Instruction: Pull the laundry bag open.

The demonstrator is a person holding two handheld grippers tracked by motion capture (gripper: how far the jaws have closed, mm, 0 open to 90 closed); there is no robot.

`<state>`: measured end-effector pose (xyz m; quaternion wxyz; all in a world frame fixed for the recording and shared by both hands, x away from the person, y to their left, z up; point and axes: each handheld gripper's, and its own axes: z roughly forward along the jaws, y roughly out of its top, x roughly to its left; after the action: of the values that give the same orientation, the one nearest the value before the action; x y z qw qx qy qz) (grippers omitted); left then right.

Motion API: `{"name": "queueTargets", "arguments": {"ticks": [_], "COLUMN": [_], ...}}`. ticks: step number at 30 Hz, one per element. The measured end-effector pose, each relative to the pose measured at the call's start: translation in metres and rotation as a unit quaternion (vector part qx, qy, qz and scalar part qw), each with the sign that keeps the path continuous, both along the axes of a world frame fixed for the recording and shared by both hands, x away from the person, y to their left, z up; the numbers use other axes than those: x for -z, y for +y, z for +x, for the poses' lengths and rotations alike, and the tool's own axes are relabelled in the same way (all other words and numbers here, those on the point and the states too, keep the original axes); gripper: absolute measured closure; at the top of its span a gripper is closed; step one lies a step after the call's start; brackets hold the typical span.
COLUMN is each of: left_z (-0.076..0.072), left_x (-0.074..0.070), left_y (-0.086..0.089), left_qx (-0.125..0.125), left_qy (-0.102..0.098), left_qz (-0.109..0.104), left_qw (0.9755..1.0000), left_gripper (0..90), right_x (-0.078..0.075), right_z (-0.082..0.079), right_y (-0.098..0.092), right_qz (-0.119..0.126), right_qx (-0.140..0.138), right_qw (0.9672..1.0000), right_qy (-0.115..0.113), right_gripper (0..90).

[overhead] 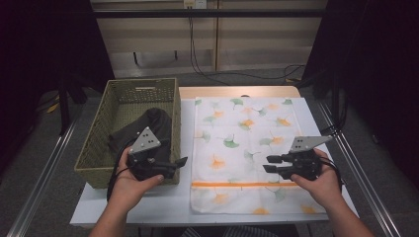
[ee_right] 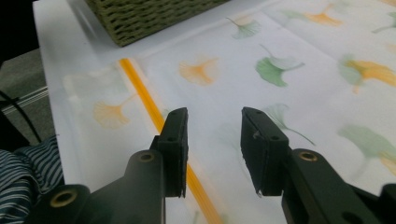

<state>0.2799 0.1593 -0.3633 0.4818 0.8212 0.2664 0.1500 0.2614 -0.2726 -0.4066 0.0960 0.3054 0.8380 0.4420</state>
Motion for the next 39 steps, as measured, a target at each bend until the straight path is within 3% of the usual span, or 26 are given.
{"name": "queueTargets", "arguments": {"ticks": [7, 11, 14, 16, 19, 23, 29, 33, 35, 39], "left_z": [0.001, 0.001, 0.001, 0.002, 0.001, 0.0, -0.001, -0.001, -0.001, -0.001], "left_x": [0.0, -0.001, 0.001, 0.001, 0.001, 0.001, 0.001, 0.001, 0.001, 0.002], "left_y": [-0.006, -0.007, -0.008, -0.008, -0.009, -0.012, -0.015, -0.016, -0.017, -0.018], "left_qx": [0.005, 0.006, 0.007, 0.009, 0.011, 0.013, 0.017, 0.021, 0.02, 0.019], "left_qy": [0.0, 0.0, 0.001, 0.002, 0.002, 0.002, 0.002, 0.0, 0.003, 0.002], "left_qz": [-0.004, 0.006, 0.0, 0.002, 0.005, 0.007, 0.007, 0.009, 0.009, 0.008], "left_qw": [1.0, 1.0, 1.0, 1.0, 0.9999, 0.9999, 0.9998, 0.9997, 0.9998, 0.9998], "left_gripper": [18.8, 18.8, 18.8, 18.8, 18.8, 18.7, 18.8, 18.7, 18.7, 18.7], "right_x": [0.003, 0.007, 0.009, 0.014, 0.016, 0.021, 0.034, 0.042, 0.045, 0.048], "right_z": [-0.006, -0.012, -0.014, -0.019, -0.021, -0.026, -0.026, -0.027, -0.027, -0.028], "right_y": [-0.036, -0.06, -0.067, -0.081, -0.088, -0.102, -0.122, -0.129, -0.131, -0.132], "right_qz": [-0.009, -0.026, -0.035, -0.051, -0.057, -0.07, -0.083, -0.086, -0.094, -0.094], "right_qx": [0.049, 0.089, 0.1, 0.123, 0.13, 0.156, 0.201, 0.204, 0.209, 0.21], "right_qw": [0.9987, 0.9955, 0.9941, 0.9904, 0.9885, 0.9828, 0.9713, 0.9684, 0.9646, 0.9633], "right_qy": [0.006, 0.019, 0.025, 0.038, 0.05, 0.07, 0.097, 0.114, 0.131, 0.138], "right_gripper": [62.1, 62.7, 62.4, 61.4, 61.5, 61.7, 63.2, 62.3, 62.3, 62.3]}}
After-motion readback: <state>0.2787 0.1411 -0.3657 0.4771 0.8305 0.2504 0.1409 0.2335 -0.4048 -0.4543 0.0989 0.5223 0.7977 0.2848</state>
